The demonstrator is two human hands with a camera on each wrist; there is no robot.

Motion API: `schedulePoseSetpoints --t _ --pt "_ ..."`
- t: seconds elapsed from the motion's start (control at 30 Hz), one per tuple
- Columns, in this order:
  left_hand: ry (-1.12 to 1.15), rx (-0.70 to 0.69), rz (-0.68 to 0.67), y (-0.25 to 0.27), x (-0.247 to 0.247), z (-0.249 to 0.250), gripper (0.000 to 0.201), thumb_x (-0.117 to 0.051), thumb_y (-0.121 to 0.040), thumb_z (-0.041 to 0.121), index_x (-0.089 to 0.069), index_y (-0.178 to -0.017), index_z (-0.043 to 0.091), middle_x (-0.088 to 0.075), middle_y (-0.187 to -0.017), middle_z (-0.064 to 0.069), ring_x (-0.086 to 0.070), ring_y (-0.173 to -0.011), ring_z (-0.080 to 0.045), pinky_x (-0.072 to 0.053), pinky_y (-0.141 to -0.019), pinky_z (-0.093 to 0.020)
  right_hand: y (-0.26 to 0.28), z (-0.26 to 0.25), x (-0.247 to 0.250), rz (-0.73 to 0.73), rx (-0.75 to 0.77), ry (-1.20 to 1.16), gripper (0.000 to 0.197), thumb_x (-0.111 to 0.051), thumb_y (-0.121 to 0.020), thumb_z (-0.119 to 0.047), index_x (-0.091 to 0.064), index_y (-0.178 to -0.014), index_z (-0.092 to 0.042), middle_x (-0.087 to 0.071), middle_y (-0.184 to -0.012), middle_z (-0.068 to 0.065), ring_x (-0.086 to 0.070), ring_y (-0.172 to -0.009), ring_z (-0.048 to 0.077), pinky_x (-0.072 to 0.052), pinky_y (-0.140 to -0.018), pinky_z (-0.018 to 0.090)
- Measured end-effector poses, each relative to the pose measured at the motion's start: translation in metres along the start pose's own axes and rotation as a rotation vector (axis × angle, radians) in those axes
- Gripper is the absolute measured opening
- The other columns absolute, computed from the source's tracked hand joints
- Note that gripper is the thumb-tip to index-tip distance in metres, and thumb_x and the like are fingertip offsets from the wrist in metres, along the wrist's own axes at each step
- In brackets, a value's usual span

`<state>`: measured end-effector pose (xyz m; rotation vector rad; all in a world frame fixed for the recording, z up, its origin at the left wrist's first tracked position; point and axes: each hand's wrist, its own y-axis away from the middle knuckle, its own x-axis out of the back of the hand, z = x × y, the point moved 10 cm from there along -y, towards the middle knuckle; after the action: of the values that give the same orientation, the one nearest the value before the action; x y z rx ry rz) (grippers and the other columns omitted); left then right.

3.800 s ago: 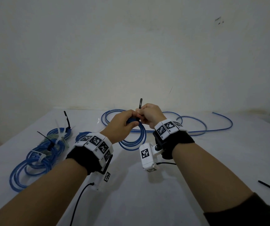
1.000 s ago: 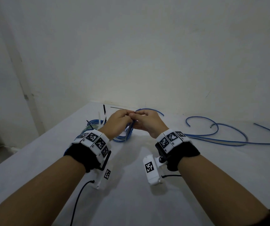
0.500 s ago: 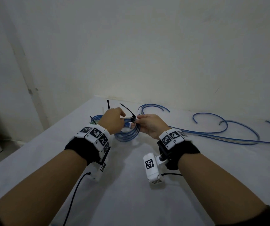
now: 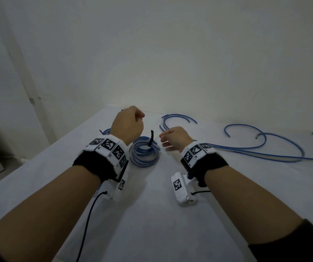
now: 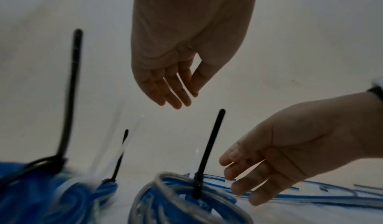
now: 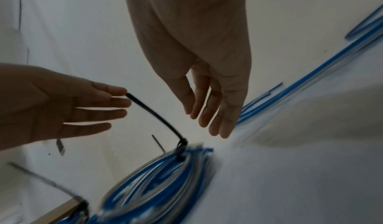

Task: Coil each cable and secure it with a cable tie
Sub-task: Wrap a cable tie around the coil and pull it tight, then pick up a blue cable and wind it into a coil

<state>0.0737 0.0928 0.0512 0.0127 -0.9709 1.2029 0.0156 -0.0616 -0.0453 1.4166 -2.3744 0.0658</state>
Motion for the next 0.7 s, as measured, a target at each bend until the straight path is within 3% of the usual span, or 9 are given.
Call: schedulePoseSetpoints --t 0.1,0.23,0.33,0.4,0.47,0.57,0.7 --pt "-0.083 -0.137 -0.059 -0.003 -0.023 0.036 0.020 -0.045 -0.089 0.009 -0.063 -0.099 0.014 -0.065 -0.100 -0.004 -0.058 -0.091 -0.020 -0.049 -0.082 -0.035 0.000 0.005 0.036 0.030 -0.015 0.174 0.013 -0.056 -0.090 -0.006 -0.065 -0.094 0.001 -0.061 -0.084 0.014 -0.057 -0.063 0.019 -0.047 -0.058 0.028" --pt "-0.263 -0.220 -0.353 0.001 -0.091 0.068 0.019 -0.047 -0.089 0.015 -0.064 -0.098 0.015 -0.064 -0.104 -0.004 -0.058 -0.095 -0.022 -0.047 -0.081 -0.031 -0.005 0.018 0.086 0.096 -0.016 0.588 0.023 -0.058 -0.087 -0.009 -0.068 -0.101 0.006 -0.067 -0.098 0.018 -0.058 -0.080 0.024 -0.050 -0.066 0.030" --pt "-0.384 -0.232 -0.569 0.008 -0.144 0.076 0.021 -0.048 -0.090 0.017 -0.064 -0.101 0.008 -0.065 -0.106 -0.009 -0.059 -0.098 -0.026 -0.050 -0.084 -0.034 -0.001 0.027 0.114 0.093 -0.003 0.854 0.025 -0.060 -0.086 -0.009 -0.068 -0.108 -0.001 -0.065 -0.115 0.014 -0.059 -0.094 0.024 -0.047 -0.073 0.027" --pt "-0.444 -0.230 -0.669 0.009 -0.172 0.077 0.021 -0.049 -0.091 0.016 -0.065 -0.097 0.003 -0.065 -0.101 -0.014 -0.059 -0.091 -0.027 -0.047 -0.076 -0.030 0.000 0.036 0.128 0.057 -0.005 0.964 0.028 -0.064 -0.085 -0.008 -0.067 -0.112 -0.006 -0.063 -0.120 0.011 -0.059 -0.107 0.025 -0.044 -0.083 0.025" --pt "-0.492 -0.235 -0.712 0.008 -0.191 0.078 0.018 -0.050 -0.091 0.016 -0.063 -0.094 0.003 -0.063 -0.099 -0.015 -0.057 -0.088 -0.027 -0.042 -0.073 -0.028 0.001 0.042 0.138 0.026 0.007 1.023 0.029 -0.066 -0.084 -0.009 -0.066 -0.113 -0.010 -0.062 -0.122 0.009 -0.057 -0.111 0.025 -0.042 -0.083 0.023" --pt "-0.520 -0.241 -0.715 0.001 -0.208 0.078 0.028 -0.052 -0.092 0.018 -0.062 -0.112 0.001 -0.062 -0.114 -0.015 -0.057 -0.106 -0.029 -0.044 -0.080 -0.030 -0.002 0.049 0.145 -0.020 0.036 1.040 0.028 -0.069 -0.081 -0.010 -0.067 -0.109 -0.011 -0.061 -0.118 0.008 -0.057 -0.109 0.024 -0.038 -0.076 0.021" --pt "-0.573 -0.262 -0.738 0.000 -0.224 0.078 0.034 -0.054 -0.093 0.020 -0.054 -0.124 0.007 -0.056 -0.124 -0.015 -0.053 -0.114 -0.029 -0.043 -0.090 -0.031 -0.006 0.051 0.150 -0.020 0.093 1.018 0.019 -0.069 -0.080 -0.007 -0.069 -0.099 -0.007 -0.063 -0.103 0.008 -0.059 -0.096 0.023 -0.039 -0.066 0.021"
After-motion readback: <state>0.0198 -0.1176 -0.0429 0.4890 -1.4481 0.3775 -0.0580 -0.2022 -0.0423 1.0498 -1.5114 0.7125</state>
